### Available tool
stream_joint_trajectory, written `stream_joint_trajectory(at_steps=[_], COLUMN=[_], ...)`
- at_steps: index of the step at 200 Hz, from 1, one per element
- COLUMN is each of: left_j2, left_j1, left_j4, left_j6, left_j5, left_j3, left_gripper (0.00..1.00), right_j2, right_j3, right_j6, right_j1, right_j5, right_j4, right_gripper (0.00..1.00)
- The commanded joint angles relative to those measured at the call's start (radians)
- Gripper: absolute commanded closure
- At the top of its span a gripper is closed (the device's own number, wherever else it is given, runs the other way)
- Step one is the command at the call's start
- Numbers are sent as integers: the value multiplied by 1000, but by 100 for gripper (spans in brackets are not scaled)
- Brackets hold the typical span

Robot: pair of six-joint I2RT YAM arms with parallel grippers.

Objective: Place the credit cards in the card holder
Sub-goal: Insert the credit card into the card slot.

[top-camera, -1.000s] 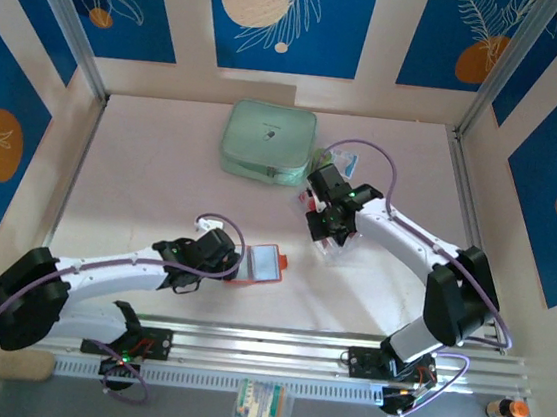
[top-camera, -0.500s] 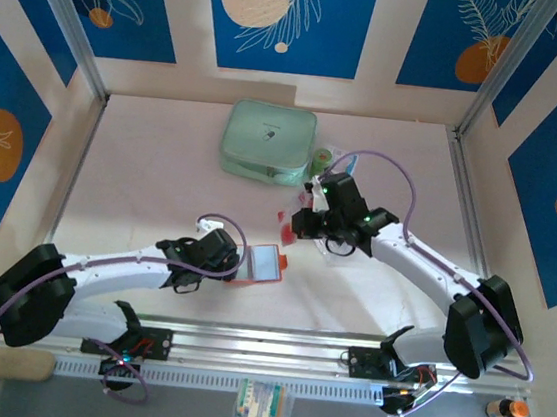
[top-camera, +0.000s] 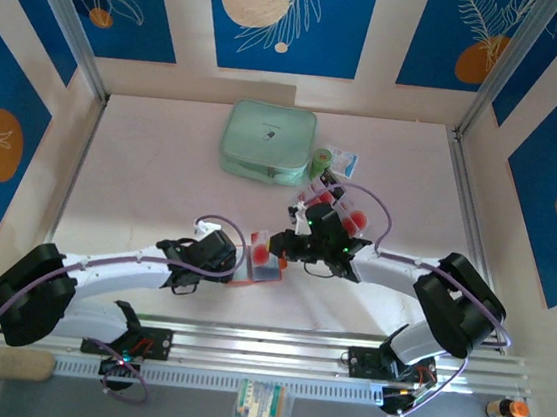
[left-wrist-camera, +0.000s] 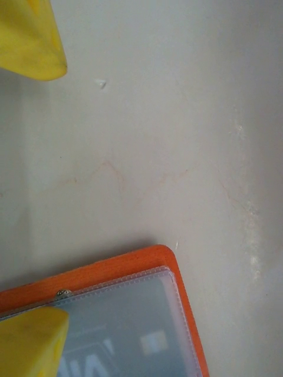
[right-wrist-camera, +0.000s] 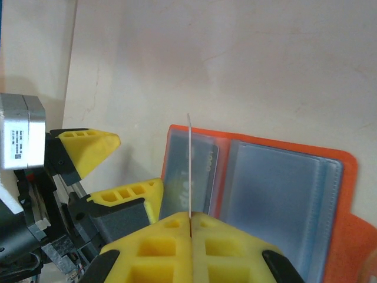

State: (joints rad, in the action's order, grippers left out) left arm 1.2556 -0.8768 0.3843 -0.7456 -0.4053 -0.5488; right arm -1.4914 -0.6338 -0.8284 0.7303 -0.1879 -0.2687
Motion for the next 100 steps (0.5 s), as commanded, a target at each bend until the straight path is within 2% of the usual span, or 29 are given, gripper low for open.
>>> stream_joint_trajectory(at_steps=[1, 100], left_j2=[17, 18], left_j1=[9, 9], left_j4=[37, 44], left_j6=[-15, -17], left_j5=[-26, -24], left_j3=[4, 11], left_gripper=[2, 2], right_j2=[-29, -102], right_j3=[24, 46], right_j6=[-30, -46], right_j1=[17, 30], right_j5=[19, 48], right_j4=[-106, -180], right_gripper=[100, 100])
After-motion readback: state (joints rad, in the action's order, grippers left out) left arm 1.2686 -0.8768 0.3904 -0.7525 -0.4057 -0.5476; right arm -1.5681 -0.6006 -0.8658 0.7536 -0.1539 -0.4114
